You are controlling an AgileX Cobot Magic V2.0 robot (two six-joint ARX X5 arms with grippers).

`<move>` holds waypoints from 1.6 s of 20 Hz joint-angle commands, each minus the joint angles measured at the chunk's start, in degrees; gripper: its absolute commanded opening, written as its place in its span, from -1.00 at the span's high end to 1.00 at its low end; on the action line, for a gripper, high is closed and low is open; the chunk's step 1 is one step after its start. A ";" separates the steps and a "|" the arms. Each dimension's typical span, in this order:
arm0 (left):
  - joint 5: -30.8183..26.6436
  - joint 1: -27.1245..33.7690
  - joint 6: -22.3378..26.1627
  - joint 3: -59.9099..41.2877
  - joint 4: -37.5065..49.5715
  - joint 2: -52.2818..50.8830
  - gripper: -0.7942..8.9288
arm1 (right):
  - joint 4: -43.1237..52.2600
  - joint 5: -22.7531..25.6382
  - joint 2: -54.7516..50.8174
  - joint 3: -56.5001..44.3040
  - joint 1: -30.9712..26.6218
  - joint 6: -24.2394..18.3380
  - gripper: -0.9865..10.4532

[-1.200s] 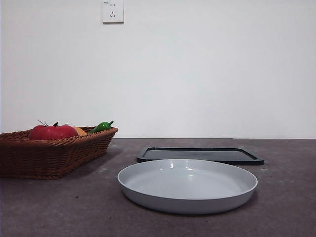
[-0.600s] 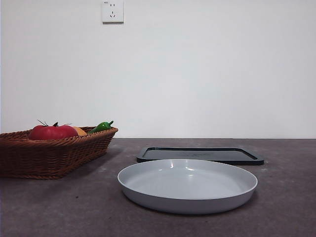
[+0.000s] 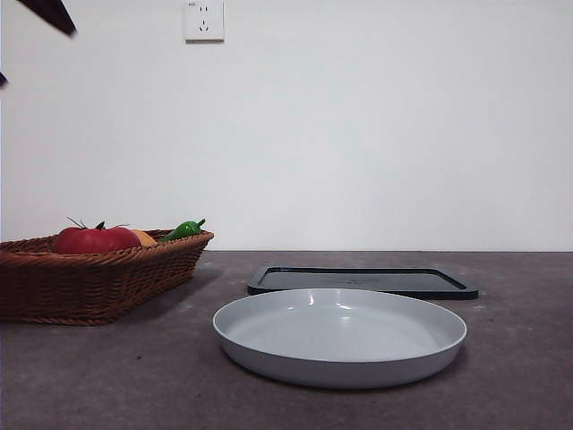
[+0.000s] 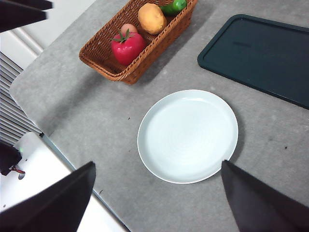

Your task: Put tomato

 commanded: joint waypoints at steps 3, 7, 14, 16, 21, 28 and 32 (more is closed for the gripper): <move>-2.29 -0.59 3.10 1.18 4.72 8.44 -0.31 | 0.57 -0.09 0.48 1.03 0.26 -0.66 0.10; -6.56 -1.40 6.34 1.18 9.40 14.60 -0.31 | 0.57 -0.09 0.48 1.03 0.26 -0.66 0.10; -7.54 -2.10 7.02 1.18 17.55 23.41 -0.31 | 0.50 -0.09 0.48 1.03 0.26 -0.66 0.10; -7.56 -2.47 7.80 1.18 18.80 25.92 -0.31 | 0.48 -0.07 0.48 1.03 0.26 -0.63 0.10; -7.56 -2.84 7.82 1.18 22.01 31.08 -0.31 | 0.48 0.26 0.48 1.03 0.26 -0.63 0.10; -7.56 -3.15 7.80 1.18 23.91 35.50 -0.31 | 0.48 0.33 0.48 1.01 0.24 -0.63 0.10; -7.56 -3.48 7.61 1.18 23.63 37.00 -0.31 | 0.50 0.35 0.48 1.01 0.24 -0.63 0.10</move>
